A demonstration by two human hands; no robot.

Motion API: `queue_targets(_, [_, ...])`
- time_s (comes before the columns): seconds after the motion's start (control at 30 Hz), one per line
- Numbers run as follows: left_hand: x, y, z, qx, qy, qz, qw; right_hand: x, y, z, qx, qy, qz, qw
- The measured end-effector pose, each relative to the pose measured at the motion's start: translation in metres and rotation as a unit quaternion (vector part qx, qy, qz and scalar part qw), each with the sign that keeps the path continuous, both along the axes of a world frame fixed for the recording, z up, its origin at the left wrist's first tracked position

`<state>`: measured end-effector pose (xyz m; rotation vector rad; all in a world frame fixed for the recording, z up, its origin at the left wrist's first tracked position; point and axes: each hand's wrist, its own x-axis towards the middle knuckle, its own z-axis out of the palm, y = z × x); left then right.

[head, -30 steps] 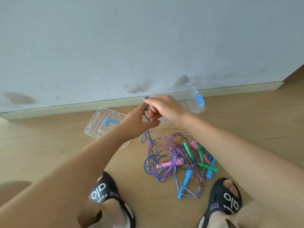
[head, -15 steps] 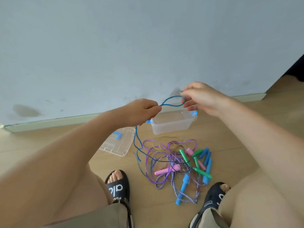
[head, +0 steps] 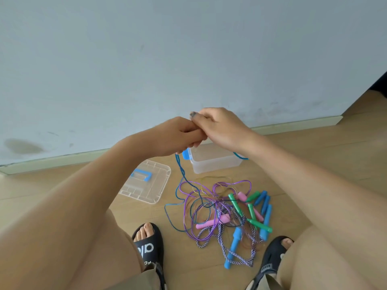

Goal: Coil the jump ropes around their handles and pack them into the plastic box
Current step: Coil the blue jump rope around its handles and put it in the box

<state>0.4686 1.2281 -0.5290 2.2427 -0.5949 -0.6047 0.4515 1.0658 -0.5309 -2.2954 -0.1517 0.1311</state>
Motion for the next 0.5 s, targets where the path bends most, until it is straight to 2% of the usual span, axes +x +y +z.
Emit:
queue_targets(0.1, [0.011,0.012,-0.001,0.012,0.012,0.023,1.000,0.011,-0.030,-0.002,-0.075,-0.076,-0.041,0.993])
queue_targets(0.17, [0.018,0.024,-0.002,0.010,0.022,0.045,0.999,0.020,-0.061,-0.002,-0.123,-0.091,-0.099,0.983])
queue_targets(0.27, [0.024,0.034,-0.003,0.024,0.018,0.078,0.996,0.033,-0.099,-0.013,-0.260,-0.032,-0.163,0.951])
queue_targets(0.33, [0.025,0.031,-0.004,0.017,0.012,0.086,0.996,0.037,-0.099,-0.020,-0.300,0.039,-0.135,0.944])
queue_targets(0.37, [0.024,0.027,-0.004,0.007,0.011,0.087,0.996,0.037,-0.089,-0.022,-0.272,0.059,-0.103,0.955])
queue_targets(0.4, [0.023,0.021,-0.004,-0.001,0.010,0.081,0.997,0.035,-0.076,-0.020,-0.200,0.072,-0.073,0.974])
queue_targets(0.43, [0.022,0.015,-0.004,-0.005,0.008,0.071,0.997,0.032,-0.060,-0.016,-0.088,0.092,-0.048,0.991])
queue_targets(0.5, [0.018,0.002,-0.002,-0.002,-0.001,0.045,0.999,0.021,-0.026,-0.004,0.146,0.142,-0.003,0.979])
